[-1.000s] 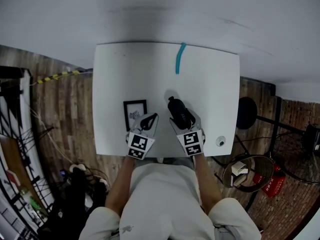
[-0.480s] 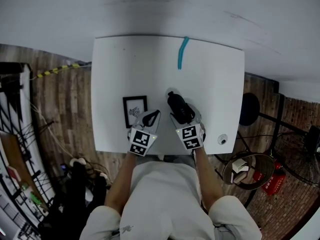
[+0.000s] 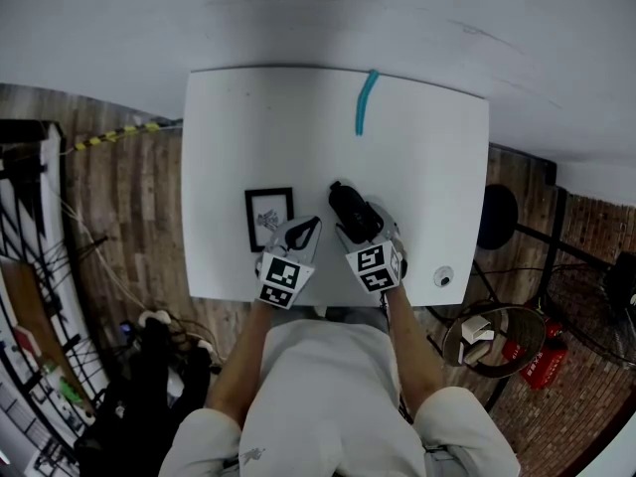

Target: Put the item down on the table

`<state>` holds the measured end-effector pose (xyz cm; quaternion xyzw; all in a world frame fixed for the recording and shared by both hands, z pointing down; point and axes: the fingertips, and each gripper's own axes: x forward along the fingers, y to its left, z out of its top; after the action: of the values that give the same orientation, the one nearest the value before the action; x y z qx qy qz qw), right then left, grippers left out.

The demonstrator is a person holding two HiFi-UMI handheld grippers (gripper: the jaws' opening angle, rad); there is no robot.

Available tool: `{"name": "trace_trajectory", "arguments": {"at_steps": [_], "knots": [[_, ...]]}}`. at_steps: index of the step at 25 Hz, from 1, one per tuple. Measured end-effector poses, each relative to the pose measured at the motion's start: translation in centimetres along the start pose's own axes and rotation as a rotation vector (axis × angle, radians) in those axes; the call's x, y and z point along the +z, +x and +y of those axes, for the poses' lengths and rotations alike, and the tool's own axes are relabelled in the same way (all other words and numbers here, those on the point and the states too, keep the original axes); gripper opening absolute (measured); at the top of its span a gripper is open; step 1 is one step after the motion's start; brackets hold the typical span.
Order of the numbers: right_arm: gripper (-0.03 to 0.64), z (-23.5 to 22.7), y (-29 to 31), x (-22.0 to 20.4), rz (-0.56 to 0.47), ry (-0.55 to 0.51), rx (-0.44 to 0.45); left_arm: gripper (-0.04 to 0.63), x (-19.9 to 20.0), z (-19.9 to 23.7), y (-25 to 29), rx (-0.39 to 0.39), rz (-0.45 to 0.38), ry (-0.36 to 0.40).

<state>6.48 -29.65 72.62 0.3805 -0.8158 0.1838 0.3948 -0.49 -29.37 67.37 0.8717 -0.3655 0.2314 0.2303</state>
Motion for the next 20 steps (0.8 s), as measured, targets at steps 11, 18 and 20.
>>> {"name": "trace_trajectory", "arguments": {"at_steps": [11,18,20], "knots": [[0.357,0.4,0.4,0.0,0.004,-0.031,0.006,0.018,-0.1,-0.4,-0.7,0.004,-0.011,0.004],[0.397,0.6,0.7,-0.3,0.018,-0.039,0.009,0.018,0.1,-0.4,-1.3,0.009,-0.023,0.01],[0.41,0.6,0.6,-0.3,0.019,-0.035,0.006,0.018,0.2,-0.4,-1.5,0.011,-0.026,0.014]]}}
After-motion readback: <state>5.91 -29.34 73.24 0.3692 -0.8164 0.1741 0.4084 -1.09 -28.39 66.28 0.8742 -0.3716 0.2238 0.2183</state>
